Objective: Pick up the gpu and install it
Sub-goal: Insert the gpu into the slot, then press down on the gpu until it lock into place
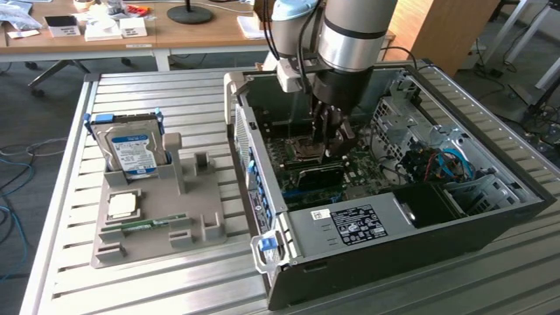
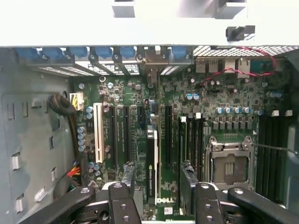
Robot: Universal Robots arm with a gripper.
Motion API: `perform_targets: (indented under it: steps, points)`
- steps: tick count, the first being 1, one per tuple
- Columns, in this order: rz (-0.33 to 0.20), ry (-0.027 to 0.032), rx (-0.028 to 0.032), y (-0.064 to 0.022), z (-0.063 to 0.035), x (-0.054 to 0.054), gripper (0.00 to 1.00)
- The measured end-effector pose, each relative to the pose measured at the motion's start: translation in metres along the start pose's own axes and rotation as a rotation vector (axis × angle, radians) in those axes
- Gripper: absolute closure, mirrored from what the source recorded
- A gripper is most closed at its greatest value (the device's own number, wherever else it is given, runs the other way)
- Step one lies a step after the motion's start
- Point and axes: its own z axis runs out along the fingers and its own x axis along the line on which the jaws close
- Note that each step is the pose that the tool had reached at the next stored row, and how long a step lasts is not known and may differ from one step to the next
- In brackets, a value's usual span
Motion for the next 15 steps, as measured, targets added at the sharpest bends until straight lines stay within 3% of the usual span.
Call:
perform_targets:
  steps: [7,15]
  points:
    - [0.0,0.0,0.0001,-0.0004,-0.0118,0.0,0.48]
    - [0.0,0.0,0.0001,-0.0004,-0.0124,0.0,0.48]
